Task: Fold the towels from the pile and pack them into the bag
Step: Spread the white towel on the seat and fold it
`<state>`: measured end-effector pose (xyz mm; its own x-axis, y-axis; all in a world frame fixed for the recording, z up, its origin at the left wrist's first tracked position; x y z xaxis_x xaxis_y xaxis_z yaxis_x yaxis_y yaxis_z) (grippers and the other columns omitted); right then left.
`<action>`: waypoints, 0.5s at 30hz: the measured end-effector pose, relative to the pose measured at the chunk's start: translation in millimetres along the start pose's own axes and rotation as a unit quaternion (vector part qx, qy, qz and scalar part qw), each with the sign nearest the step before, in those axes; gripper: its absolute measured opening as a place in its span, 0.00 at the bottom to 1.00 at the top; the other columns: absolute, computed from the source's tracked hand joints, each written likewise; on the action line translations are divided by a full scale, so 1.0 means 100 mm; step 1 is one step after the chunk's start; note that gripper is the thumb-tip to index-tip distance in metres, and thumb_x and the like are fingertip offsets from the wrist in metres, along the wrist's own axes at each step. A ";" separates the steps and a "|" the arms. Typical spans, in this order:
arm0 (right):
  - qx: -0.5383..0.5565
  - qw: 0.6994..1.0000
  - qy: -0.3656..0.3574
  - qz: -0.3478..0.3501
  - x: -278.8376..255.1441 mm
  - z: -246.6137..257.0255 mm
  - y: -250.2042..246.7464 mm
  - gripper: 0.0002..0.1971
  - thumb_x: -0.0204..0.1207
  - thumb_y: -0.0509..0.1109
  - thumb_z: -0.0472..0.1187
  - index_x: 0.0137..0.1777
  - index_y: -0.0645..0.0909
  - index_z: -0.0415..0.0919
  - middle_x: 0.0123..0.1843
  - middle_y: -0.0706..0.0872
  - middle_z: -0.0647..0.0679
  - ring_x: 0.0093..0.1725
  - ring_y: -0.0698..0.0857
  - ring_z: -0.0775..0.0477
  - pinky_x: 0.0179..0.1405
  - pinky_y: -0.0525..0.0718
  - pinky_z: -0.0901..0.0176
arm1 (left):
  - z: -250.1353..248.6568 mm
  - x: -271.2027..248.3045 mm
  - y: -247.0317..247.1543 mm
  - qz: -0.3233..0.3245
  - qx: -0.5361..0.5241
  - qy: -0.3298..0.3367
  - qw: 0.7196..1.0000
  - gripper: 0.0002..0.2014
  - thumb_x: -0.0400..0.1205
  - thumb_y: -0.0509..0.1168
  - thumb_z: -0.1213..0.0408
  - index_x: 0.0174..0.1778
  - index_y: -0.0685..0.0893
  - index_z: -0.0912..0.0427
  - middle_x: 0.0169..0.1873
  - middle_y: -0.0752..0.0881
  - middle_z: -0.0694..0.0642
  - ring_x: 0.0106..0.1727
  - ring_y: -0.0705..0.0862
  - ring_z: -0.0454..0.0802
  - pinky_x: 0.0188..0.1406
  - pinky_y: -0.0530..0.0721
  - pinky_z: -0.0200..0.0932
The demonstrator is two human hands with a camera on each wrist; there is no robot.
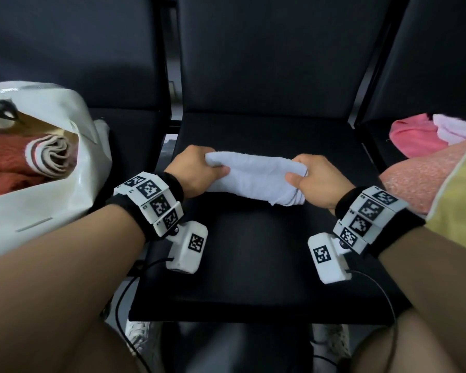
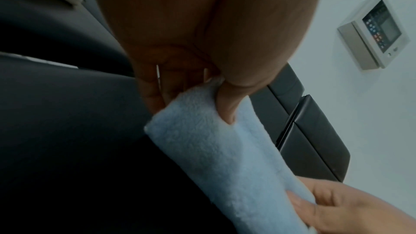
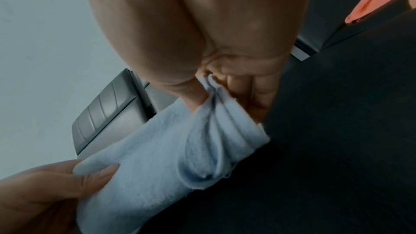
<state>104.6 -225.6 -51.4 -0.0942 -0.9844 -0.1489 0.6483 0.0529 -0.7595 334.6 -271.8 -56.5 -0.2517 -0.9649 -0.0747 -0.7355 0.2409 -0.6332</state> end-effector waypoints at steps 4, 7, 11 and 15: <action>0.043 0.998 0.018 -0.036 0.01 -0.03 -0.02 0.08 0.84 0.68 0.40 0.57 0.81 0.36 0.54 0.87 0.41 0.56 0.87 0.39 0.60 0.87 0.40 | 0.06 0.01 0.03 0.000 -0.010 -0.015 1.000 0.10 0.83 0.71 0.60 0.37 0.82 0.51 0.37 0.86 0.49 0.43 0.85 0.48 0.42 0.80 0.44; 0.108 0.994 0.035 -0.001 -0.01 -0.09 0.10 0.15 0.76 0.79 0.41 0.59 0.81 0.42 0.54 0.88 0.47 0.55 0.89 0.46 0.59 0.89 0.46 | 0.08 0.02 0.00 -0.017 -0.013 -0.014 1.000 0.11 0.85 0.69 0.61 0.36 0.80 0.50 0.36 0.85 0.48 0.42 0.84 0.46 0.41 0.78 0.43; 0.103 0.993 0.038 0.044 -0.04 -0.06 0.16 0.16 0.68 0.82 0.27 0.54 0.84 0.34 0.46 0.92 0.35 0.45 0.92 0.34 0.50 0.92 0.41 | -0.02 0.00 -0.10 -0.051 -0.051 0.023 0.997 0.11 0.86 0.68 0.63 0.37 0.80 0.50 0.35 0.84 0.46 0.39 0.82 0.40 0.39 0.76 0.38; 0.158 0.986 0.036 -0.033 0.01 -0.09 0.01 0.17 0.68 0.79 0.22 0.54 0.88 0.39 0.48 0.92 0.44 0.50 0.92 0.45 0.53 0.91 0.47 | -0.13 -0.02 -0.21 -0.093 -0.091 0.058 0.990 0.05 0.86 0.68 0.65 0.43 0.82 0.55 0.35 0.83 0.45 0.40 0.81 0.40 0.43 0.79 0.37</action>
<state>98.4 -225.3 -57.8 -0.1905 -0.9688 -0.1587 0.8404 -0.0774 -0.5364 342.3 -273.5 -32.8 -0.1632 -0.9786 0.1256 -0.8744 0.0845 -0.4778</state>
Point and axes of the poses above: each hand's wrist, its own x-axis towards the middle knuckle, its own y-axis out of the palm, z = x × y, the point moved 10 cm from there along x, towards the middle knuckle
